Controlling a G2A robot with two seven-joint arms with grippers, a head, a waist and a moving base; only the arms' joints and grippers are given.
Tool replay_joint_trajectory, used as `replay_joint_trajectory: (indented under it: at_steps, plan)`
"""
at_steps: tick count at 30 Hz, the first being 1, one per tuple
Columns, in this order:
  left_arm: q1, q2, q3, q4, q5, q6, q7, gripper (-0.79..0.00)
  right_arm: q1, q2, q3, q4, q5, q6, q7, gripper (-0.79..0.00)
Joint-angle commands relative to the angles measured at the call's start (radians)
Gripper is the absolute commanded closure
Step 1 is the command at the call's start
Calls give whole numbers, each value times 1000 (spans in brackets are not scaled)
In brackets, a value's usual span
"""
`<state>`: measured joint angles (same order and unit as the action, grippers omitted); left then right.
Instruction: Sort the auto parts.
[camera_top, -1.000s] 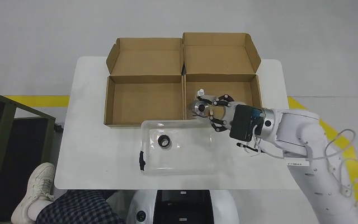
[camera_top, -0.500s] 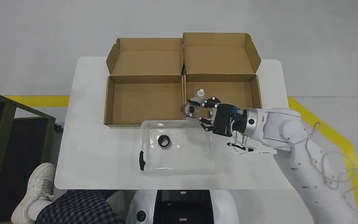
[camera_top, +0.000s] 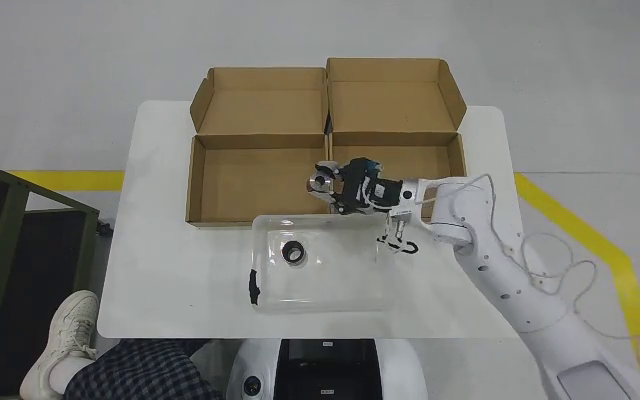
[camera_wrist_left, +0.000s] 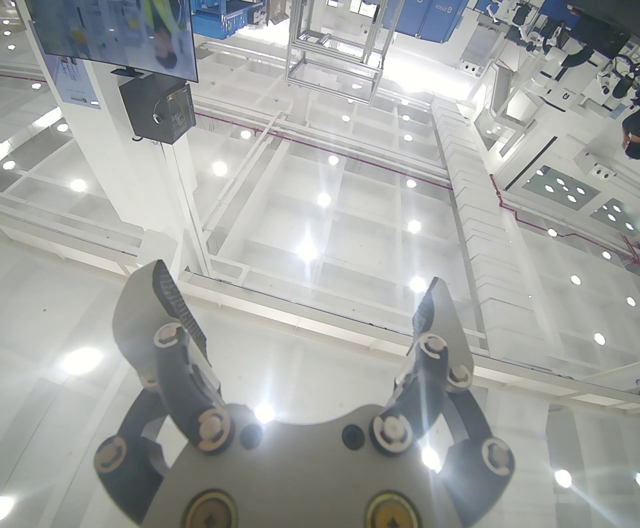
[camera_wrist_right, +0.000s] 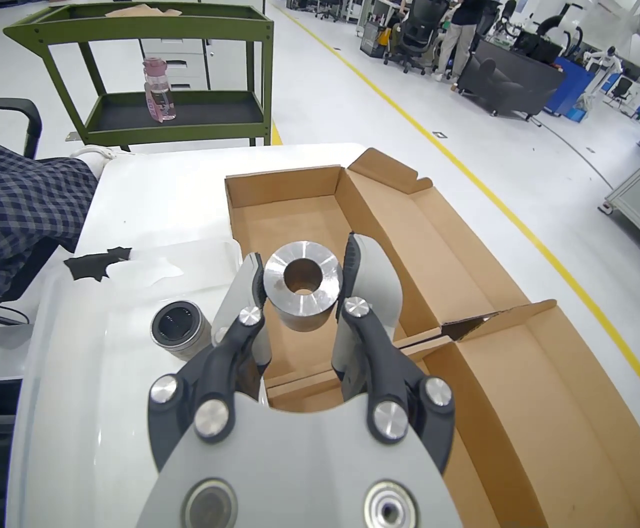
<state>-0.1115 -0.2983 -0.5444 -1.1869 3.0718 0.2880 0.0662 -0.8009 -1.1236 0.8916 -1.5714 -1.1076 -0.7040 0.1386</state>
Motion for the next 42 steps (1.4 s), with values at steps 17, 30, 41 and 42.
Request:
replay_joint_trajectory:
  at_steps: [17, 30, 41, 42]
  plan:
    - [0, 0, 0, 0, 0, 0, 0, -785, 147, -92, -168, 257, -18, 93, 49, 0]
    - [0, 0, 0, 0, 0, 0, 0, -785, 188, -132, -219, 317, -81, 104, 99, -25]
    - [0, 0, 0, 0, 0, 0, 0, -785, 207, -158, -236, 358, -103, 100, 128, -175]
    - [0, 0, 0, 0, 0, 0, 0, -785, 209, -160, -237, 360, -107, 102, 133, -188]
